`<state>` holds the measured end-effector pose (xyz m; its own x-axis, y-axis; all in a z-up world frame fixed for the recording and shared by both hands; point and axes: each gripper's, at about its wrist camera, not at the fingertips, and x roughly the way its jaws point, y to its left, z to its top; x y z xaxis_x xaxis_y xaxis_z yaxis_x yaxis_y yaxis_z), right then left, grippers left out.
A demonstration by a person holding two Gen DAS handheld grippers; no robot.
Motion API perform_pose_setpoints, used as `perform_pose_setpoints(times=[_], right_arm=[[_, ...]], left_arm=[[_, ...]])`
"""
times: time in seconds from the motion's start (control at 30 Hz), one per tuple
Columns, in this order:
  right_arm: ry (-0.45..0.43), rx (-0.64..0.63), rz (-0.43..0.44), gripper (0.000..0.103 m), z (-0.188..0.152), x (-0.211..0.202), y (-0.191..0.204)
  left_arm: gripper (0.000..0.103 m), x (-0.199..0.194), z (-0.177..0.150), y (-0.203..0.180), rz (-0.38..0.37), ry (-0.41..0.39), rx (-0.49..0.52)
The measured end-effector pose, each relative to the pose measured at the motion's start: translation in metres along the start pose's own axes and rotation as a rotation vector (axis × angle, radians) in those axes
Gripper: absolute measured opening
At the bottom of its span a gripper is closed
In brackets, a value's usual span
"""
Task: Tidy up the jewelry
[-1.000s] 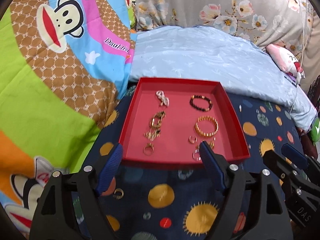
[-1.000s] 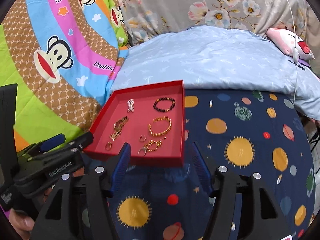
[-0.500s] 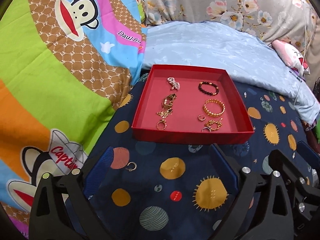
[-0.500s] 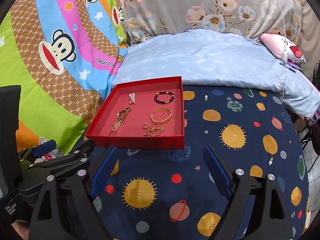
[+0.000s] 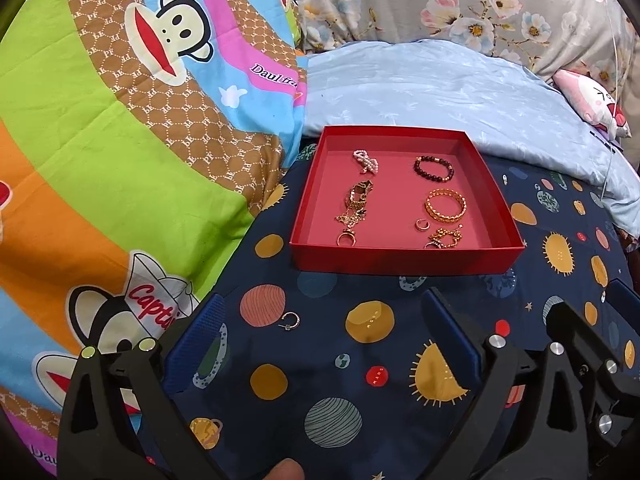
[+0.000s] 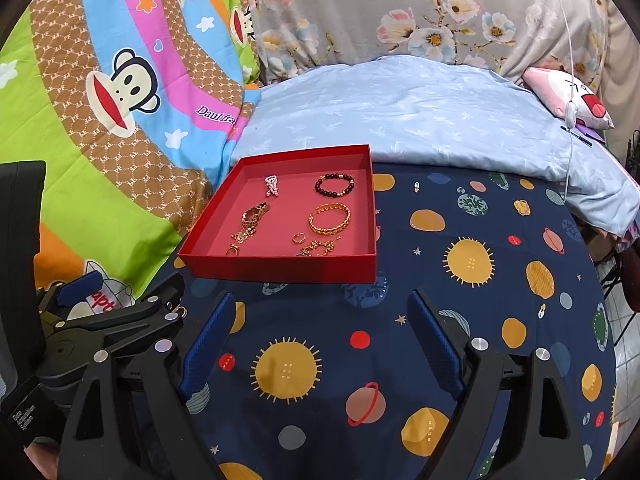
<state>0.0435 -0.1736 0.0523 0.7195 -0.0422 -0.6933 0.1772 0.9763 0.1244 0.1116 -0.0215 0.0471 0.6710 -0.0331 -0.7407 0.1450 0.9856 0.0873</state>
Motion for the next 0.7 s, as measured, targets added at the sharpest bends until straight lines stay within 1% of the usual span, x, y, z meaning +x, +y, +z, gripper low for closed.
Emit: perform_pose_setpoints(times=[0.13, 0.27, 0.7], right_arm=[[-0.001, -0.009, 0.000, 0.086, 0.0013, 0.0002, 0.0005], [0.001, -0.021, -0.018, 0.086, 0.0016, 0.0018, 0.0006], [-0.007, -0.029, -0.018, 0.086, 0.0029, -0.0003, 0.0042]], left_arm=[[0.098, -0.0011, 0.0007, 0.0003, 0.016, -0.002, -0.001], [0.098, -0.0022, 0.0024, 0.0039, 0.014, -0.003, -0.018], [0.098, -0.0067, 0.0032, 0.0036, 0.027, -0.018, -0.022]])
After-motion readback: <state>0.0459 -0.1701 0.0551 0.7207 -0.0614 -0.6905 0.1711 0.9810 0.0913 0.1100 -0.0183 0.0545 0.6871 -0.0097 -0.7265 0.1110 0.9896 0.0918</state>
